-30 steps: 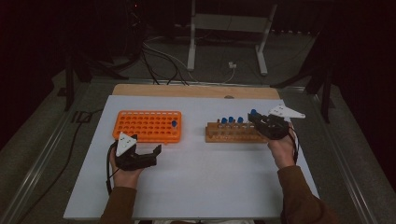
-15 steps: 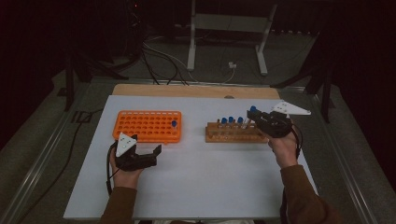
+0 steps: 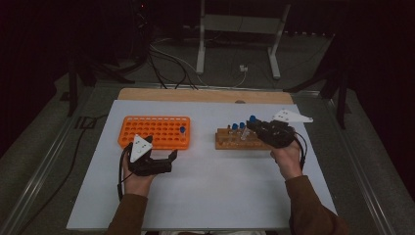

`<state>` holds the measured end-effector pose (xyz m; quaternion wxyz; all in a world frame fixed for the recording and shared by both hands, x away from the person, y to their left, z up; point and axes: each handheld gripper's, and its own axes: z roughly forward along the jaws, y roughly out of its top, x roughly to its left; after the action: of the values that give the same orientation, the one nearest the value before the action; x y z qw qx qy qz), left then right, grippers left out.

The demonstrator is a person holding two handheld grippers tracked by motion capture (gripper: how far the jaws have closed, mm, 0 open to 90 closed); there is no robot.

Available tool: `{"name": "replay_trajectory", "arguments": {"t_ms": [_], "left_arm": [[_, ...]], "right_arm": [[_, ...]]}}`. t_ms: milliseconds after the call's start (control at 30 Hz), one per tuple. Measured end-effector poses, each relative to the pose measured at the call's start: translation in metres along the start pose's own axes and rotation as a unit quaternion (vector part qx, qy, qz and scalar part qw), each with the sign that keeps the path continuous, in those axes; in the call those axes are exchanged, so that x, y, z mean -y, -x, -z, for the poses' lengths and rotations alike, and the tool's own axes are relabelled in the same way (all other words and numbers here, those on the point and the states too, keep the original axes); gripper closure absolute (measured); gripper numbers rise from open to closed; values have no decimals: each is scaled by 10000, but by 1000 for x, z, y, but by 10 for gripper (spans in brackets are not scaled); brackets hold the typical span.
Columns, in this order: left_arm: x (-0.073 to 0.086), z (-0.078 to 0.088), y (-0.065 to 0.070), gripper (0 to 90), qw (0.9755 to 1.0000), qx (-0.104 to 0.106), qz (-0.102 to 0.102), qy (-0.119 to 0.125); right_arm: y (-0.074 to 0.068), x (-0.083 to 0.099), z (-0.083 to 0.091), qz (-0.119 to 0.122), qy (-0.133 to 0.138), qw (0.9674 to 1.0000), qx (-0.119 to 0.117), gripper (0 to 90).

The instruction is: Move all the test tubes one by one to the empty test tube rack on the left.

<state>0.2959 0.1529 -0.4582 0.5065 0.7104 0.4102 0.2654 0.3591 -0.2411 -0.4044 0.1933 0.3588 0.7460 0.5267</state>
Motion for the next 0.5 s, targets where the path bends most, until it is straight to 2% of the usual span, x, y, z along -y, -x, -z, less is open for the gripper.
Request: {"name": "replay_trajectory", "arguments": {"t_ms": [267, 400, 500], "left_arm": [[-14, -11, 12, 7, 9997, 212, 62, -105], [-20, -21, 22, 7, 9995, 296, -24, -104], [-24, -29, 31, 14, 9992, 340, -176, -150]], "right_arm": [[-16, -3, -14, 85, -55, 9997, -199, 770], [-24, -5, -20, 122, -96, 9995, -288, 770], [-32, -5, -26, 156, -157, 9991, -369, 770]]}}
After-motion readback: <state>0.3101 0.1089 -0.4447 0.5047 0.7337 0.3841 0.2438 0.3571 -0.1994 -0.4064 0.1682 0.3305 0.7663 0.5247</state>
